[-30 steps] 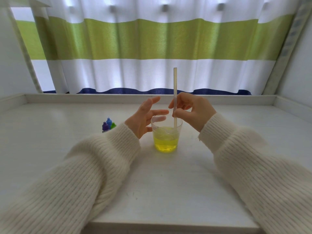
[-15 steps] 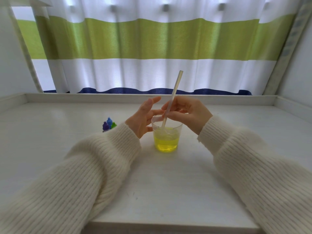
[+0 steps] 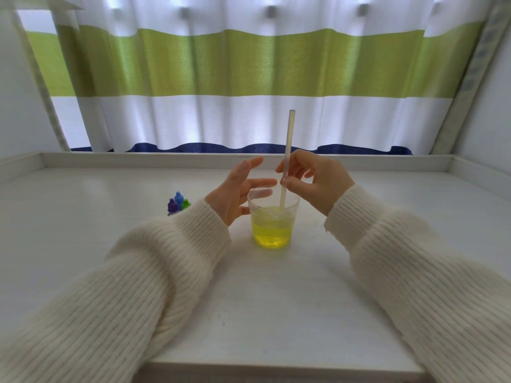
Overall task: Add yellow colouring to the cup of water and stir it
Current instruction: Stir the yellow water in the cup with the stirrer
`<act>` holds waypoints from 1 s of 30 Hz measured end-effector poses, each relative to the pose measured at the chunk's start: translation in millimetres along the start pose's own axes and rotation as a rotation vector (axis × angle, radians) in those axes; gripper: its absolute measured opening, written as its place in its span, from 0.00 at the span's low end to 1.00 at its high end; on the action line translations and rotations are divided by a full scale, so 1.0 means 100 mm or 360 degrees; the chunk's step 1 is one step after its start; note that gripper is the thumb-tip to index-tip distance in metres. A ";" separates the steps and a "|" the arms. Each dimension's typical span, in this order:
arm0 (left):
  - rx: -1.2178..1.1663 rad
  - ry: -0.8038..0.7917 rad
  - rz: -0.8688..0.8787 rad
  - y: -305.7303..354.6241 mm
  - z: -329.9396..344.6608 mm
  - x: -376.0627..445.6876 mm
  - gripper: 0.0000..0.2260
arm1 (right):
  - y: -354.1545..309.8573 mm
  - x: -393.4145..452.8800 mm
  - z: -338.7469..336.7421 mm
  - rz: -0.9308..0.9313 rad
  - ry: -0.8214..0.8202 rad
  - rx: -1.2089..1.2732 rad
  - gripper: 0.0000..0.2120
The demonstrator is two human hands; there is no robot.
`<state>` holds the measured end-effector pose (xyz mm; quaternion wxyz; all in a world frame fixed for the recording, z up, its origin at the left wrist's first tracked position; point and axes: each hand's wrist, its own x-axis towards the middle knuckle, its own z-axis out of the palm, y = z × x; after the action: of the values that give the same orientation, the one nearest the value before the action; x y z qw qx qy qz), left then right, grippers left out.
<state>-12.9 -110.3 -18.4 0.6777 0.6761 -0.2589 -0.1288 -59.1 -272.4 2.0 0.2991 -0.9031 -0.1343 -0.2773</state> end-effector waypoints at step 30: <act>-0.0007 0.0017 -0.0016 0.01 0.01 -0.01 0.28 | -0.02 0.00 0.03 0.0034 -0.0006 0.0080 0.05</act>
<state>-14.4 -110.8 -17.4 0.6800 0.6765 -0.2516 -0.1291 -58.7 -269.0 1.2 0.3242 -0.8973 -0.1322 -0.2689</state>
